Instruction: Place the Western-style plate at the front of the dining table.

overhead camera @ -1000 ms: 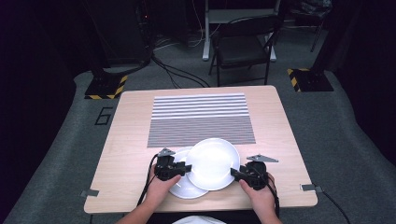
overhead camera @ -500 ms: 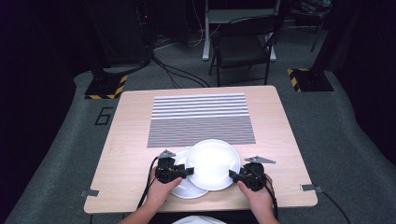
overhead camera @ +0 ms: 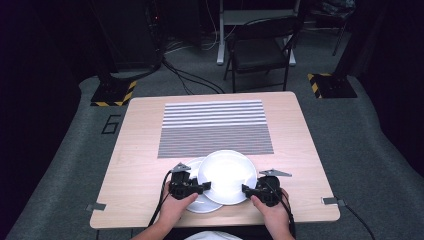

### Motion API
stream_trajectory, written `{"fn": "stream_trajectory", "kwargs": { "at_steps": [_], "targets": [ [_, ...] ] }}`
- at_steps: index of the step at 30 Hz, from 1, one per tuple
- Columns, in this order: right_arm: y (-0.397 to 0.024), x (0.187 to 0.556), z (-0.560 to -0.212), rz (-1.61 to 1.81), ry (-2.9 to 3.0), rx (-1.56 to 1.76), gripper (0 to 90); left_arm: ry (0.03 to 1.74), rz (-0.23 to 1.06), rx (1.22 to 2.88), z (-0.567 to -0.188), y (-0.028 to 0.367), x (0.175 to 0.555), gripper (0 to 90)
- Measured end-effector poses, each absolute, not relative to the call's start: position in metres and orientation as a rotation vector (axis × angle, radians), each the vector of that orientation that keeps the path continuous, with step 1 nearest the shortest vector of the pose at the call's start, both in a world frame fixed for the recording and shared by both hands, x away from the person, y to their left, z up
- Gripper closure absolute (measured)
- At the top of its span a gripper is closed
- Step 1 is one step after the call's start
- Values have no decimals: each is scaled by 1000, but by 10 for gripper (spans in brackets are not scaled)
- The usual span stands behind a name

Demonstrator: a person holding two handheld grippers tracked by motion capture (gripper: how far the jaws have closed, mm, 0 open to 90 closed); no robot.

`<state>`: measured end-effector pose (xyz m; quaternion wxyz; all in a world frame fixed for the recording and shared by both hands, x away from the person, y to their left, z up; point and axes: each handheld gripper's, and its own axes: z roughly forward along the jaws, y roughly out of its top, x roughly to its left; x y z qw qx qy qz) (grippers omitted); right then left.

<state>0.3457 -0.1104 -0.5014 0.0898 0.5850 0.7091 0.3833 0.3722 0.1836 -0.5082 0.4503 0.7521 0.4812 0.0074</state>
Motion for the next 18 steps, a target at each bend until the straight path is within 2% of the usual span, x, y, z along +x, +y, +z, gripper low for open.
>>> {"fn": "stream_trajectory", "kwargs": {
  "at_steps": [18],
  "targets": [
    [-102, 340, -502, 1200, 2027, 1795, 488, 1266, 58, 1830, -507, 188, 374, 480]
  ]
}}
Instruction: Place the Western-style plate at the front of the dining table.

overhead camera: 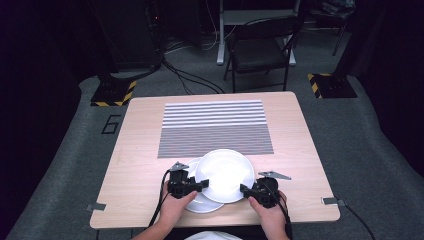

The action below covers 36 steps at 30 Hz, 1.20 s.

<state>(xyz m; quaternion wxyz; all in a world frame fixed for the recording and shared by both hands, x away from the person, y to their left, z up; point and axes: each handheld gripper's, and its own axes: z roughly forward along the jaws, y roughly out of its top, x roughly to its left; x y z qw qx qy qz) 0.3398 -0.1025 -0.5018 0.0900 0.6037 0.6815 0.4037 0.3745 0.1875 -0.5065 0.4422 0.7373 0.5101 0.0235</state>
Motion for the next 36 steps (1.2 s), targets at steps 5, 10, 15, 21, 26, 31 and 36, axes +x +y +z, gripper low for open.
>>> {"fn": "stream_trajectory", "kwargs": {
  "at_steps": [5, 10, 15, 21, 26, 31, 36],
  "targets": [
    [-99, 338, -500, 1207, 1996, 1797, 491, 1281, 62, 1804, -506, 189, 375, 481],
    [-96, 341, -500, 1219, 1980, 1794, 492, 1291, 77, 1794, -505, 191, 376, 491],
    [-94, 343, -499, 1205, 1987, 1750, 513, 1286, 98, 1785, -505, 192, 376, 510],
    [-94, 343, -497, 1208, 1979, 1749, 520, 1277, 111, 1778, -502, 193, 375, 523],
    [-94, 345, -492, 1225, 1981, 1730, 523, 1271, 107, 1765, -497, 195, 377, 527],
    [-93, 348, -486, 1248, 1960, 1722, 532, 1263, 130, 1748, -491, 198, 379, 533],
    [-90, 350, -482, 1264, 1960, 1712, 532, 1267, 130, 1744, -488, 202, 382, 534]
  ]
}}
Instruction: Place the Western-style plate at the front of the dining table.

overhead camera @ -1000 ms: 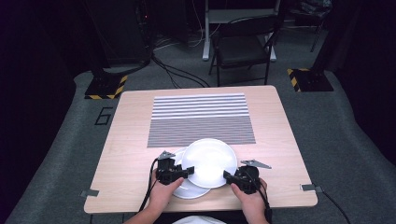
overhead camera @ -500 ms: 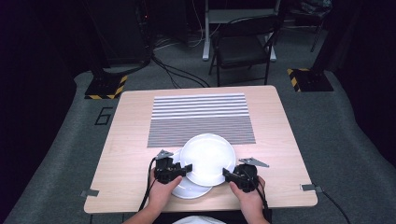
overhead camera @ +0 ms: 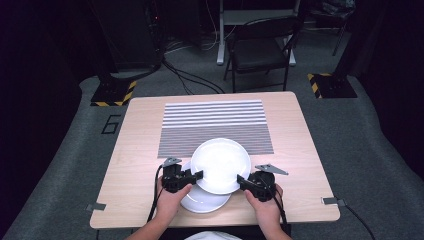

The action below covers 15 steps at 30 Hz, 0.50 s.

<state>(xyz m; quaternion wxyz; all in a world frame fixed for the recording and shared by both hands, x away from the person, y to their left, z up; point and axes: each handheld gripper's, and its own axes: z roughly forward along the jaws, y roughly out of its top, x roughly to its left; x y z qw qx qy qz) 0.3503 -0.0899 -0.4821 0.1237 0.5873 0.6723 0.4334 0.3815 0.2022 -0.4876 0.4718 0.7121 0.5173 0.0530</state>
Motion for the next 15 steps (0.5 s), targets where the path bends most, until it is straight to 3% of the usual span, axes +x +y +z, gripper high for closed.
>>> {"fn": "stream_trajectory", "kwargs": {
  "at_steps": [15],
  "targets": [
    [-88, 361, -469, 1293, 1932, 1688, 532, 1266, 140, 1704, -477, 205, 390, 535]
  ]
}}
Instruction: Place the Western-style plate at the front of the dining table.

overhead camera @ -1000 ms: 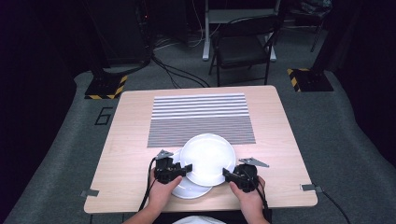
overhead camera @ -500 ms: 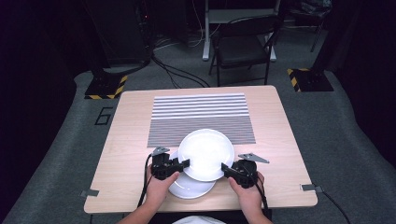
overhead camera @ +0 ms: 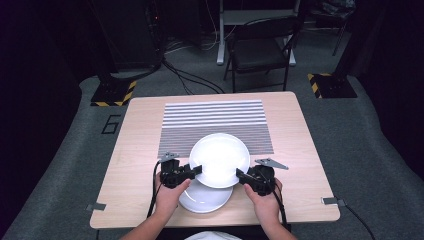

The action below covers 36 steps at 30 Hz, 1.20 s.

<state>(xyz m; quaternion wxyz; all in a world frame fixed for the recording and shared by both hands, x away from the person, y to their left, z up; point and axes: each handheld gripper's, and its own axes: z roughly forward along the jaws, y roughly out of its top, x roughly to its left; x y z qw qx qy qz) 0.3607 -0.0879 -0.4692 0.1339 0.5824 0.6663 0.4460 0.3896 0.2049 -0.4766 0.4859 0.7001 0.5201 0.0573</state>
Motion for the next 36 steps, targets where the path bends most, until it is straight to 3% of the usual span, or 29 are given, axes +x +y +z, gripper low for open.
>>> {"fn": "stream_trajectory", "kwargs": {
  "at_steps": [36],
  "targets": [
    [-82, 386, -453, 1311, 1904, 1656, 533, 1277, 166, 1660, -462, 212, 413, 565]
  ]
}}
